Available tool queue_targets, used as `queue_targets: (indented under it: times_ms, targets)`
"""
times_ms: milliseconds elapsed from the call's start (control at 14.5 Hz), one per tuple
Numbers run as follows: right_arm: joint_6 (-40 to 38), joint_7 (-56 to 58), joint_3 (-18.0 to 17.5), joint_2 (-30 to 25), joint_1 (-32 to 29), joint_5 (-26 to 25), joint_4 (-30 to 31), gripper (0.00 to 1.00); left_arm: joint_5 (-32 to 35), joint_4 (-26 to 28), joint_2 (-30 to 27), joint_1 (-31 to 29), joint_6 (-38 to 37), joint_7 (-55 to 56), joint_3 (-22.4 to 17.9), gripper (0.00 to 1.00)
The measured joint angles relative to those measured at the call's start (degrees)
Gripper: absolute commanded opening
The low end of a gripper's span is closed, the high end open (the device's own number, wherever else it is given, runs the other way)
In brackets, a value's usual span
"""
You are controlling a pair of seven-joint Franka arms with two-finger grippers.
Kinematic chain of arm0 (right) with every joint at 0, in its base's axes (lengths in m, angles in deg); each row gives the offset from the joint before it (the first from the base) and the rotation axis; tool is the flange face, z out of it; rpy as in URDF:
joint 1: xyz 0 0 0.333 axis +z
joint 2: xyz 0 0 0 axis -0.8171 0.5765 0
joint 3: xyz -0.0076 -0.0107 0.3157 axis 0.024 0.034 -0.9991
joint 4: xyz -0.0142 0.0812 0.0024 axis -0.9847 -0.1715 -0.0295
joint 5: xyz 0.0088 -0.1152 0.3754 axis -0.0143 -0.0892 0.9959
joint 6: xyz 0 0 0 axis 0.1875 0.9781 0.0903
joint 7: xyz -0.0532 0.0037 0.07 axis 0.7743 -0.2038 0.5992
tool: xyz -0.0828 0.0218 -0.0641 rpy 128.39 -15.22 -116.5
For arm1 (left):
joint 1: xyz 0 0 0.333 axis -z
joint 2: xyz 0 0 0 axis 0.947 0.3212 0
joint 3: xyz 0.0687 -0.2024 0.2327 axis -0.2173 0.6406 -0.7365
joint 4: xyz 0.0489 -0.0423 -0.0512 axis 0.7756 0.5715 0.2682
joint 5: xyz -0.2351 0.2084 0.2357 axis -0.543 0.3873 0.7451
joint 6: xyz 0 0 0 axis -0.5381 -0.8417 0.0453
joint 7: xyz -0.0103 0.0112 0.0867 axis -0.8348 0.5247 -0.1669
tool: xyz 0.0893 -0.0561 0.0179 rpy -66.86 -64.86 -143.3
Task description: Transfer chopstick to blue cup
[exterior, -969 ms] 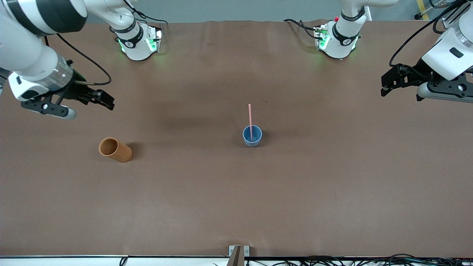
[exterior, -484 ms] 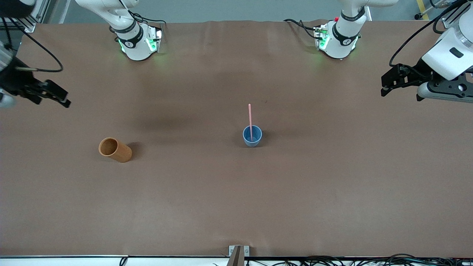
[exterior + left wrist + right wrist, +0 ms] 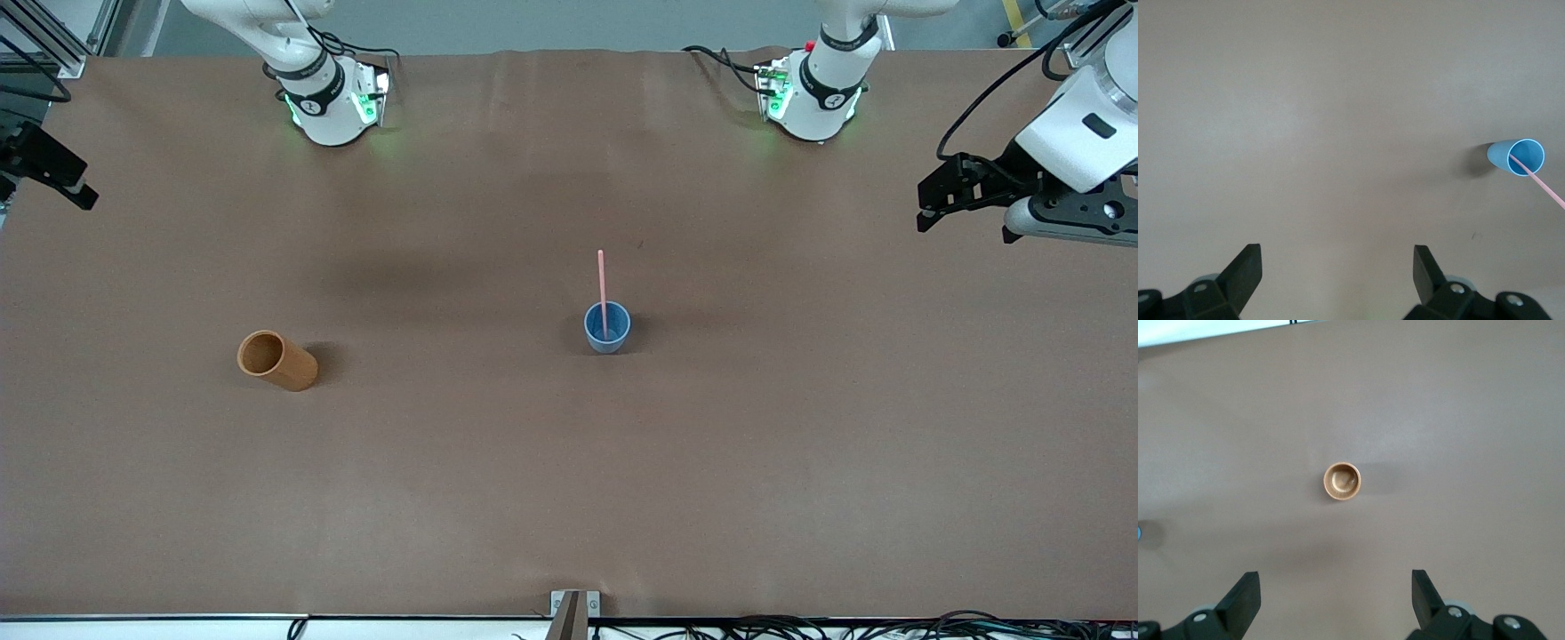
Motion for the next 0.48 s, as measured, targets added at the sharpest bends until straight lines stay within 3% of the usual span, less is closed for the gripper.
queue_targets:
  times_ms: [484]
  targets:
    - [-6.5,6.1,-0.2,2.5,-0.1,0.0,-0.7,1.0,0.0,0.0,0.0,0.0,0.0,0.0,0.0,1.0]
